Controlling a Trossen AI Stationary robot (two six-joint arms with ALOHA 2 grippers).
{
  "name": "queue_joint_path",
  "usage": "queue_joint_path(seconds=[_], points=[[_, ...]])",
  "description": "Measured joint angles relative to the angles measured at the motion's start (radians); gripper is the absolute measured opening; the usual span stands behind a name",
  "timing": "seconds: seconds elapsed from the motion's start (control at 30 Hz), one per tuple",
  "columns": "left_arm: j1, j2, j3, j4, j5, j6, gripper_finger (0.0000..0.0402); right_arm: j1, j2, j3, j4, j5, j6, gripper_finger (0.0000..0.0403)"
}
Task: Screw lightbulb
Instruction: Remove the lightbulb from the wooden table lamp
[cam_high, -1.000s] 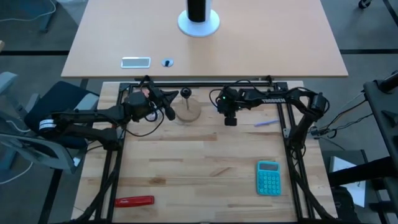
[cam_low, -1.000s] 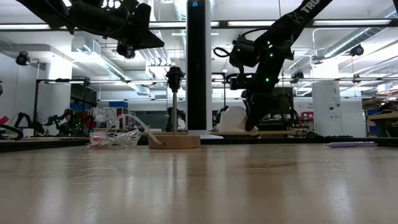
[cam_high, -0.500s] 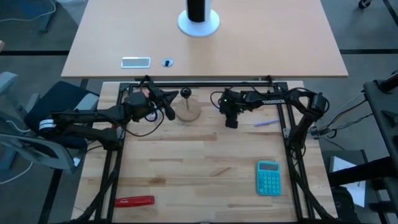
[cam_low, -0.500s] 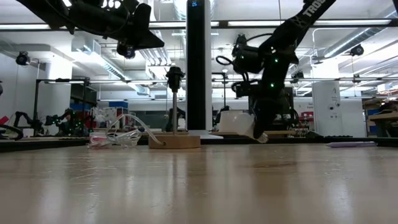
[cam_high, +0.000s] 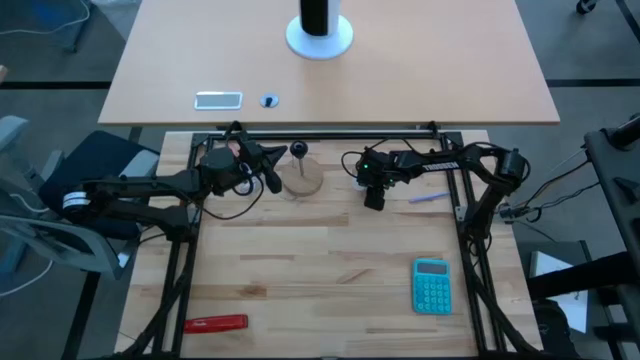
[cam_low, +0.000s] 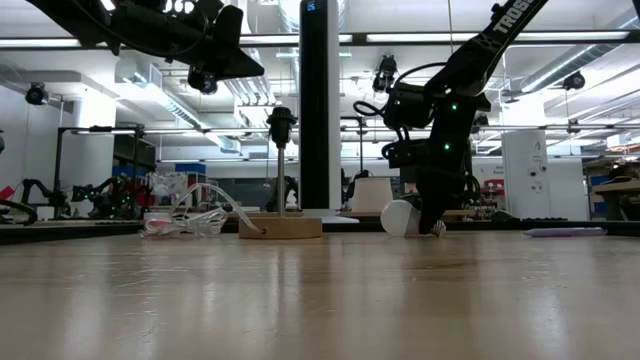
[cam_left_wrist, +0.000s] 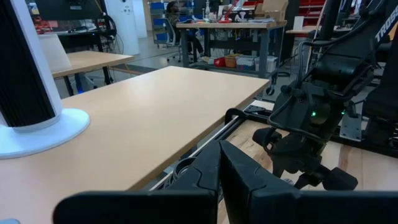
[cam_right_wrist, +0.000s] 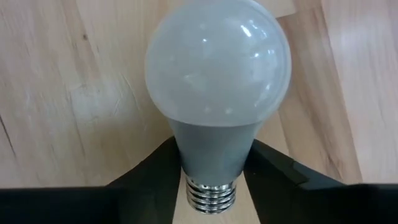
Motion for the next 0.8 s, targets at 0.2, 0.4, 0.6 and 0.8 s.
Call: queue_joint_path(seconds=[0.2,0.4,0.6,0.8], points=[[0.0,0.0,0.0,0.0,0.0,0.0,0.0,0.0,0.002,-0.002,0.0,-0.008,-0.006,0.0193],[0.0,0.0,0.0,0.0,-0.001,0.0,0.0,0.0,0.002,-0.001,0.021,-0.007,-0.003,0.0232],[0.0,0.0,0.0,0.0,-0.001,0.0,0.0,0.0,0.002,0.01,0.04,-0.007,0.027,0.0275],[0.0,0.0,0.0,0.0,-0.002,0.0,0.0,0.0,0.001,0.01,0.083,0.001,0.063,0.031]])
